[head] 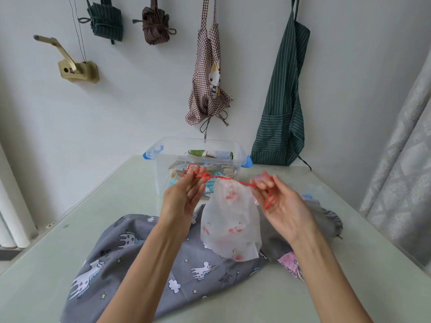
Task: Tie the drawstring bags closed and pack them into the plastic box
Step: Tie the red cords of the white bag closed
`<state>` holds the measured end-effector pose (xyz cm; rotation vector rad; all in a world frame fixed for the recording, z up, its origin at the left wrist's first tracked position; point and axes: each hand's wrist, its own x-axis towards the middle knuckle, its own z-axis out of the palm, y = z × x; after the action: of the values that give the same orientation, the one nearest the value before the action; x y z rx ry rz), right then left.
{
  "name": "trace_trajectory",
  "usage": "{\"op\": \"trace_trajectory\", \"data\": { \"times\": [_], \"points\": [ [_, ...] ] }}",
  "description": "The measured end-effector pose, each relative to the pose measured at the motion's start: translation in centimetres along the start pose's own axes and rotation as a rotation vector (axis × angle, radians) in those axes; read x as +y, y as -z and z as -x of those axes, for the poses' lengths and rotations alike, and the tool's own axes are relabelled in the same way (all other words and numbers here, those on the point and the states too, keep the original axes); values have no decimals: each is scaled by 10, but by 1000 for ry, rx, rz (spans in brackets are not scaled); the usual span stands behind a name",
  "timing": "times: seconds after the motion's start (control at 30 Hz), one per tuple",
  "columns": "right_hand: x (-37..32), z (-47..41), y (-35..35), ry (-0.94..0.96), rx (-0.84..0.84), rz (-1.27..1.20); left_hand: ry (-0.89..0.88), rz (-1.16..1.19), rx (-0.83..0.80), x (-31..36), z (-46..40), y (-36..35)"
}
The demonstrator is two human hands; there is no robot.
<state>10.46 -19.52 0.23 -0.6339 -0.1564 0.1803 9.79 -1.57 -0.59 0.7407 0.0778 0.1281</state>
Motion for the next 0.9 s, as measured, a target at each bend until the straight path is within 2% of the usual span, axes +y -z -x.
{"op": "trace_trajectory", "data": {
  "times": [0.07,0.13,0.3,0.4,0.5,0.57,0.63,0.77,0.83,0.9],
  "points": [
    [6,-2,2,-14,96,87,-37,-81,52,-2,1,4],
    [11,-2,0,-17,145,287,-103,-305,52,-1,1,6],
    [13,8,-11,12,77,1162,-106,-767,-36,14,5,2],
    [15,13,-16,46,20,1388,-55,-811,-108,20,8,-1],
    [16,13,-16,259,72,1572,22,-789,-158,23,8,-2],
    [18,13,-18,304,58,1573,85,-731,-188,20,7,-3],
    [23,14,-21,271,19,1490,176,-621,-200,17,6,-6],
    [31,14,-26,210,95,1109,314,-464,-197,16,5,-11],
    [34,13,-29,176,132,987,302,-495,-210,18,6,-10],
    [37,13,-31,166,140,904,256,-684,-287,20,9,-7]
  ]
}}
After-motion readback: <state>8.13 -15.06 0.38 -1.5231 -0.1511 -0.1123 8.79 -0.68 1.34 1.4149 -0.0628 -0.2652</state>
